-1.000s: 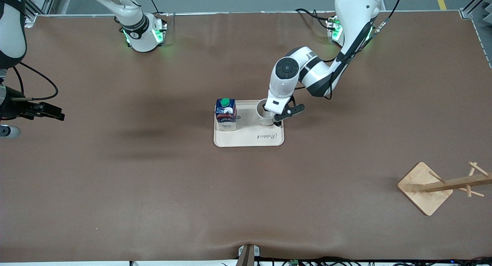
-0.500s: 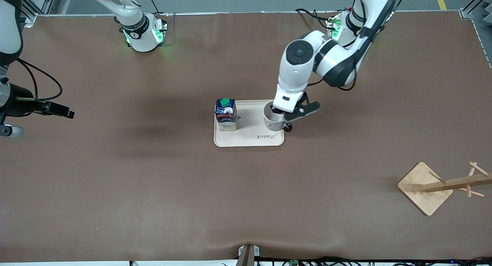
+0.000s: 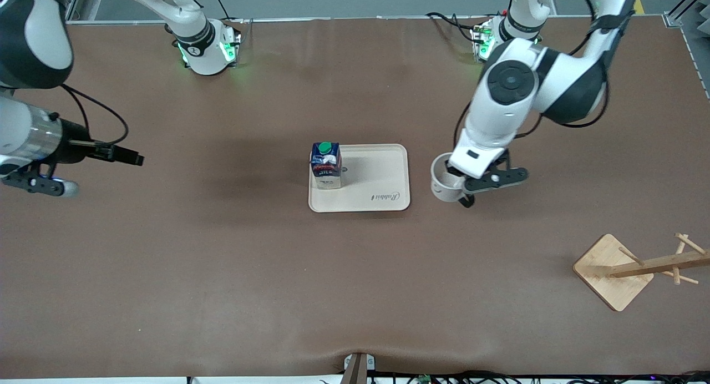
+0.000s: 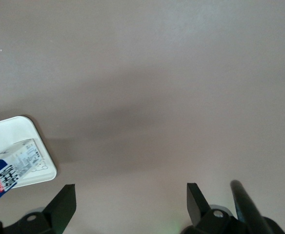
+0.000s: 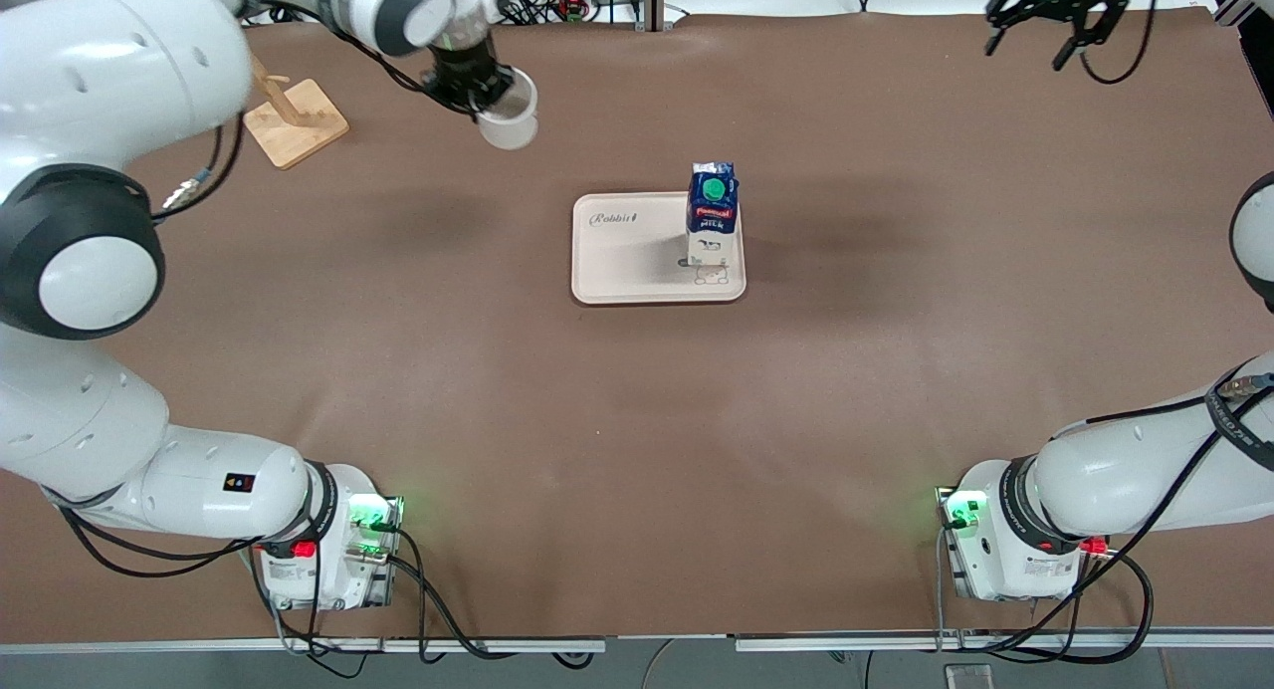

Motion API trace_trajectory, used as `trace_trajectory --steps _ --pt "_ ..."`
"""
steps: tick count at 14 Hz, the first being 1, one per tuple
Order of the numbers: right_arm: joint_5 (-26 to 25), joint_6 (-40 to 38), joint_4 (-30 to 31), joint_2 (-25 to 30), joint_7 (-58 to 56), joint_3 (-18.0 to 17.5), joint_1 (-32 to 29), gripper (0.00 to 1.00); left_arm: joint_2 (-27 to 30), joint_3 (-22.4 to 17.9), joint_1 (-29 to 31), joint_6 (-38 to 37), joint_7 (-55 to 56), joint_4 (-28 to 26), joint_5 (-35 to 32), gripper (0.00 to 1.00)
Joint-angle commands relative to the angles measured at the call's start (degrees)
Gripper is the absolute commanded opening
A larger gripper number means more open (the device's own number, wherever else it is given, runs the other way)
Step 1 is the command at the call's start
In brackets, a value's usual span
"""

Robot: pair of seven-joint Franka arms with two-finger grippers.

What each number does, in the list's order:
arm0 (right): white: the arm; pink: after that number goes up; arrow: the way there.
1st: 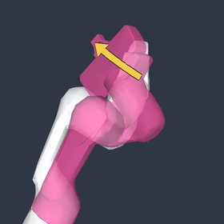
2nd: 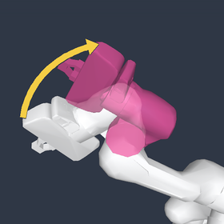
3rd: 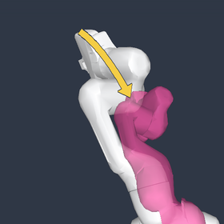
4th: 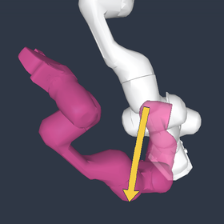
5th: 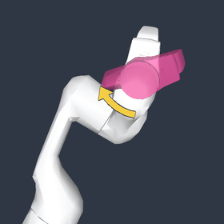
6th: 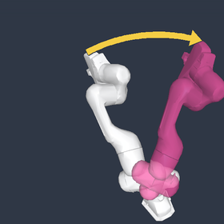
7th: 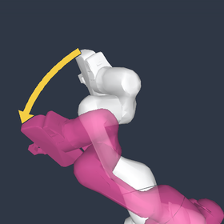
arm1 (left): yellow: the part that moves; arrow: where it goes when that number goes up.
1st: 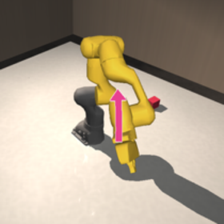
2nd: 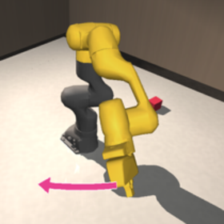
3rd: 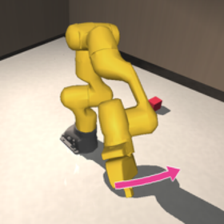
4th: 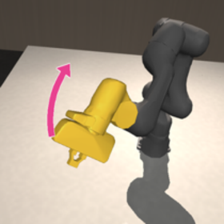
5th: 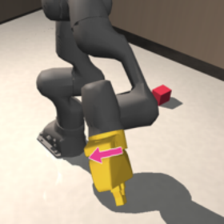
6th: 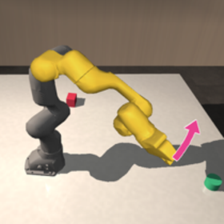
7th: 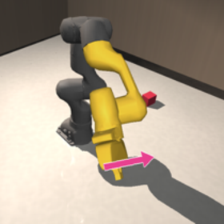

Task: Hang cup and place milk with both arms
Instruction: 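Lift the mug with the left gripper while the right gripper reaches the milk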

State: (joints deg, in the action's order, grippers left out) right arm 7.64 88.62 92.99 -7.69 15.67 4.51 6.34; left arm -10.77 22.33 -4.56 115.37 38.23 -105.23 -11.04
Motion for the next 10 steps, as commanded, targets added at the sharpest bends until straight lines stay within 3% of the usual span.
trace_trajectory --steps 1,6,10 --pt "0.5 -1.9 -0.7 0.4 5.1 0.2 5.2 1.00 2.4 0.5 5.7 -1.8 -10.6 1.7 -0.7 0.00" --pt "0.5 -1.4 -0.6 -0.1 20.5 0.3 17.8 1.00 2.7 0.5 15.0 -6.5 -30.6 5.9 0.0 0.00" --pt "1.3 7.8 -0.7 -5.2 30.7 0.3 28.1 1.00 2.8 0.5 21.1 -7.5 -41.0 6.4 0.0 0.00"
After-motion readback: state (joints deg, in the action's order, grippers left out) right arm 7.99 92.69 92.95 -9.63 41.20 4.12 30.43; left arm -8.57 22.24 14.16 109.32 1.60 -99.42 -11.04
